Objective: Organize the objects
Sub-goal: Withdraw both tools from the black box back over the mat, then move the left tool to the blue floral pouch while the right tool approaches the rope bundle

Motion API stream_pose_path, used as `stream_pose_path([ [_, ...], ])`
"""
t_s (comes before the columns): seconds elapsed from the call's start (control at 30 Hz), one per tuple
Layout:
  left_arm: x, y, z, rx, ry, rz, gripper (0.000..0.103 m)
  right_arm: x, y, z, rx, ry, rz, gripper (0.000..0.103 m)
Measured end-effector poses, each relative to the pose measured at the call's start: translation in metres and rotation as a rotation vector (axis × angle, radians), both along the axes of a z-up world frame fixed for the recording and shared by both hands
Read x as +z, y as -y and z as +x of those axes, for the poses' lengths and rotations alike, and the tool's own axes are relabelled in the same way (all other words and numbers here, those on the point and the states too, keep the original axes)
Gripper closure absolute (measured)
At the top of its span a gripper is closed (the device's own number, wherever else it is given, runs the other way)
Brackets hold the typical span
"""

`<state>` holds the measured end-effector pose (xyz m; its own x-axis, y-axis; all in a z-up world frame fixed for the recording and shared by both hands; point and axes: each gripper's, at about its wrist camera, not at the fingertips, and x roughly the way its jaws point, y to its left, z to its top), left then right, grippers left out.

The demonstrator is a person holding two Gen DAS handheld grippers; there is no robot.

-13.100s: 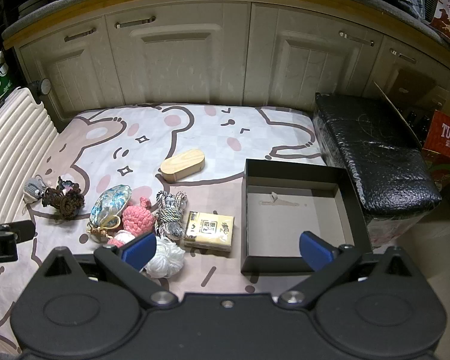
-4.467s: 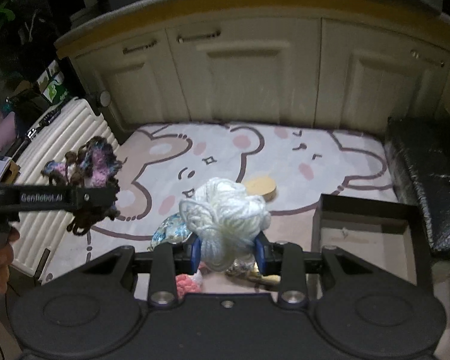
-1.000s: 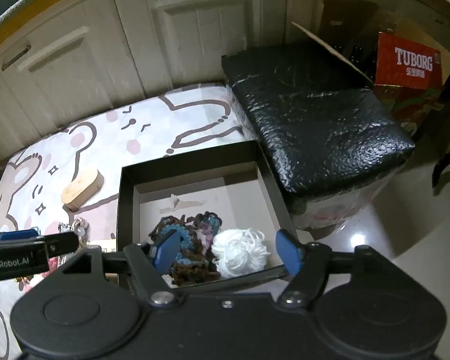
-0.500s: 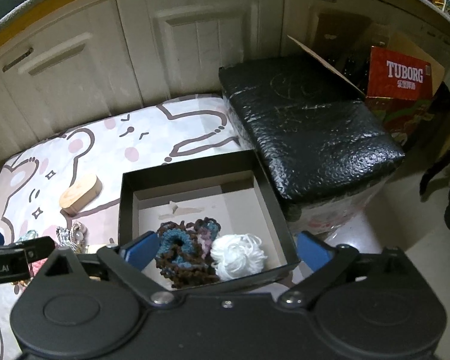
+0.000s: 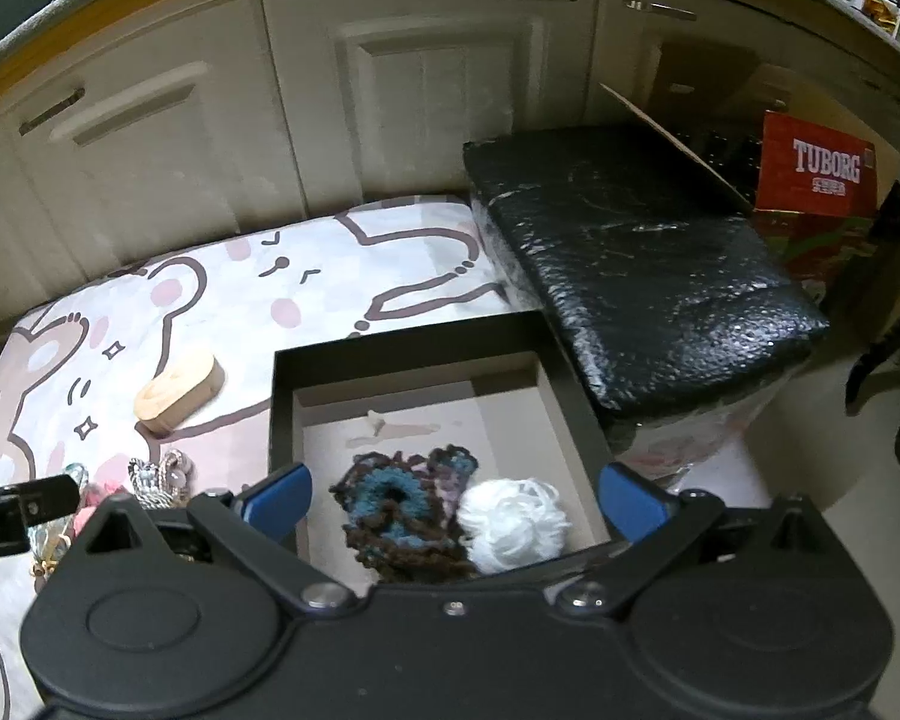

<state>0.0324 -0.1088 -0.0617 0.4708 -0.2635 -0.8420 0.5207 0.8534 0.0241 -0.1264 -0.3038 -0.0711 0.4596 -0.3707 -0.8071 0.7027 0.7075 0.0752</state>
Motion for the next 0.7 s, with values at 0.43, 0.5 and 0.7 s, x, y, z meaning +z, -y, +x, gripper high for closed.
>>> stream_pose_path([
  [0.43,0.007,-0.056,0.027,0.104,0.027,-0.013,0.000,-0.003,-0.034,0.046,0.095,0.020,0.013,0.000],
  [0.5,0.008,-0.065,0.030,0.120,0.029,-0.012,0.000,-0.003,-0.040,0.054,0.108,0.026,0.011,0.000],
  [0.7,0.011,-0.094,0.040,0.164,0.040,-0.017,0.000,-0.003,-0.057,0.076,0.153,0.052,0.023,0.000],
])
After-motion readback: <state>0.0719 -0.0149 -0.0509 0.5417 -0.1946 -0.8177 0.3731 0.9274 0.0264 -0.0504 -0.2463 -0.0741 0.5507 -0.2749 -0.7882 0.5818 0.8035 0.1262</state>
